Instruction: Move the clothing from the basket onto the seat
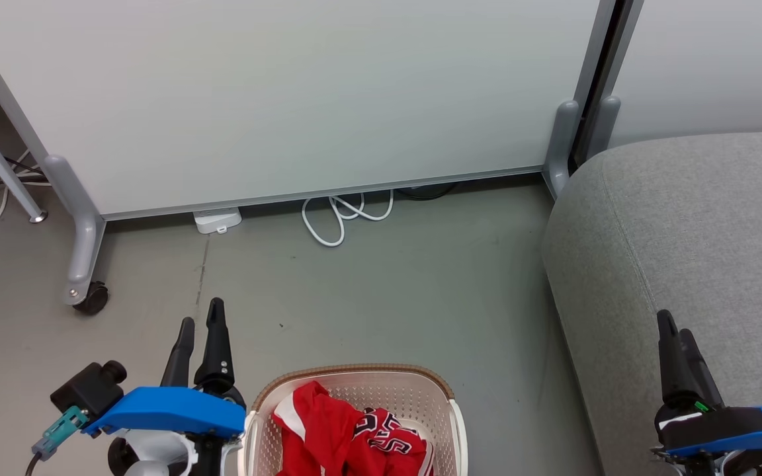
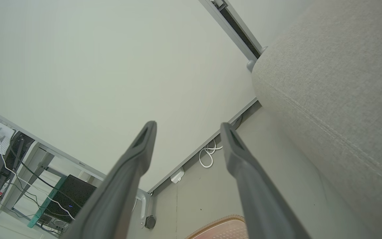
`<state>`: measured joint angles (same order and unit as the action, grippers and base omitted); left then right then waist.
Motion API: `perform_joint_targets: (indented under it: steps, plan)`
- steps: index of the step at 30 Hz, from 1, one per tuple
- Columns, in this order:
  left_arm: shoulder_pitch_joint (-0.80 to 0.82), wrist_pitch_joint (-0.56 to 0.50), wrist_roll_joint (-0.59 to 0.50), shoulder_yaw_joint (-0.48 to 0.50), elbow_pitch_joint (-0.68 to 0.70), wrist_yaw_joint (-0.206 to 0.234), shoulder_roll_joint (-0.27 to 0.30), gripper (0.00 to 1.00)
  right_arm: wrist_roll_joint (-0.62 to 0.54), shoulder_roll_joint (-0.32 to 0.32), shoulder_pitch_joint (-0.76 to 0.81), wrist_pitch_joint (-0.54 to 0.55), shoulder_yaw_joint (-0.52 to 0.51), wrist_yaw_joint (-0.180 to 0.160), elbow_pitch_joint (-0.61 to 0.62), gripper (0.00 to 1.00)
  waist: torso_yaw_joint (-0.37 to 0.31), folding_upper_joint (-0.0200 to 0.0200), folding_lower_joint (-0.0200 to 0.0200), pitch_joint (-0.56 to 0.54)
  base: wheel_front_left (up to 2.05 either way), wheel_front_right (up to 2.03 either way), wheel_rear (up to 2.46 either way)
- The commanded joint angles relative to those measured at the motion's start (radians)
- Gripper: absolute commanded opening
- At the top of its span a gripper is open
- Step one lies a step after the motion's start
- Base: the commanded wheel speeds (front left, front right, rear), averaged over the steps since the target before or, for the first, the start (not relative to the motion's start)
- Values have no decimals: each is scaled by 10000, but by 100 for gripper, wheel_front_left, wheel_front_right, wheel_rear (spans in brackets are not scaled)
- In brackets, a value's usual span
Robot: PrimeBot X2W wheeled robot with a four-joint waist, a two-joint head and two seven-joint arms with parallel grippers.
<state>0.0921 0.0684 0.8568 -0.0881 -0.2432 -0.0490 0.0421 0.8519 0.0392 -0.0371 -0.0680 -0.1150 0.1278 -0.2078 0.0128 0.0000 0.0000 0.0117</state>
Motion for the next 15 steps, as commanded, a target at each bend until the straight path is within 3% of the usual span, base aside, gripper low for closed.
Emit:
perform_joint_targets:
  steps: [1,15]
  plan:
    - [324,100,-356,-97,131,48,86,100,-329,85,-51,-104,-13,25,181,100,7,0,0,2,0,0,0]
    - [429,531,-2283,-544,-176,228,154,100,-2517,102,11,-528,-78,28,137,100,82,0,0,67,0,0,0]
